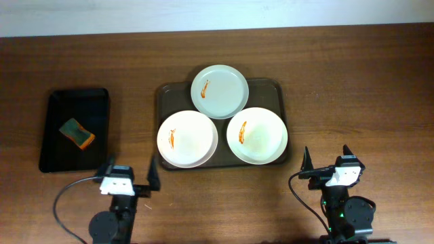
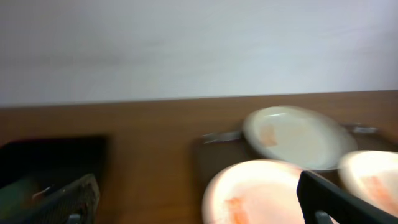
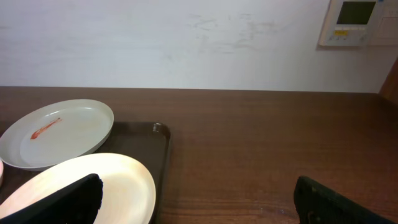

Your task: Clean dirty plates on tray and stack at the side

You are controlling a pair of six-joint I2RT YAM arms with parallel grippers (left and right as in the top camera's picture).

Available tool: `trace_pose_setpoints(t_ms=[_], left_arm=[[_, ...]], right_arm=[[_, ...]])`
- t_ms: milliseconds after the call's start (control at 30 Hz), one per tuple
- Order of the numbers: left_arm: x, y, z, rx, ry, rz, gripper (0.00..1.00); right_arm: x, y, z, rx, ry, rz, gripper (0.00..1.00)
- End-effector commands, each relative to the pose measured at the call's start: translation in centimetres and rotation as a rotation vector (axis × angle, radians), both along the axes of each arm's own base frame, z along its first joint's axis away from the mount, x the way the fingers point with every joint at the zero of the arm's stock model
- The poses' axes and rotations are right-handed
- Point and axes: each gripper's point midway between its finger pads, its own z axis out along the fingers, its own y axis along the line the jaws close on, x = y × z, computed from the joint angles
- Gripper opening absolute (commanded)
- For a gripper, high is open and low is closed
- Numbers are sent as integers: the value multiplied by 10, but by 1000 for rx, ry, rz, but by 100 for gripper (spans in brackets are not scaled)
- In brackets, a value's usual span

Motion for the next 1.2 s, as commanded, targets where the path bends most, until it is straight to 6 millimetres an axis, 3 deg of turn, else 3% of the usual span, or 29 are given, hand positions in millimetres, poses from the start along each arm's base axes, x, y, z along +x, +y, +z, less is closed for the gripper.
trace_pose_setpoints(t_ms=[0, 67, 133, 233, 367, 433, 500, 567, 633, 700, 767, 867, 900, 1000, 1067, 1100, 1167], left_arm=[[-16, -50, 33, -7, -134, -302, 100], [-20, -24, 94, -38, -289, -147, 99], [-14, 6, 120, -17, -242, 31, 100], [21, 26, 120, 46, 35, 153, 99], [119, 70, 109, 159, 548, 312, 99], [160, 85, 97, 144, 722, 302, 99], [175, 94, 71, 119, 863, 330, 99], [168, 142, 52, -83, 900, 594, 99], [146, 202, 14, -412, 961, 820, 99], [137, 220, -9, -491, 1021, 828, 99], [117, 226, -48, -487, 1185, 778, 100], [120, 216, -103, -514, 1332, 695, 100], [118, 211, -121, -524, 1382, 680, 93], [122, 193, -154, -582, 1460, 563, 86], [123, 191, -163, -550, 1478, 518, 85], [122, 192, -164, -546, 1483, 524, 77], [117, 196, -165, -528, 1497, 547, 51]], right_arm=[[0, -4, -4, -7, 8, -22, 98], [0, -4, -4, -7, 8, -22, 98], [0, -4, -4, -7, 8, -22, 98], [0, -4, -4, -7, 8, -22, 98], [0, -4, -4, -7, 8, -22, 98], [0, -4, -4, -7, 8, -22, 98], [0, -4, -4, -7, 8, -22, 98], [0, -4, -4, -7, 8, -22, 98], [0, -4, -4, -7, 8, -22, 98], [0, -4, -4, -7, 8, -22, 98], [0, -4, -4, -7, 8, -22, 98], [0, -4, -4, -7, 8, -22, 98], [0, -4, -4, -7, 8, -22, 98], [0, -4, -4, -7, 8, -22, 99], [0, -4, -4, -7, 8, -22, 98], [0, -4, -4, -7, 8, -22, 98], [0, -4, -4, -7, 8, -22, 99]])
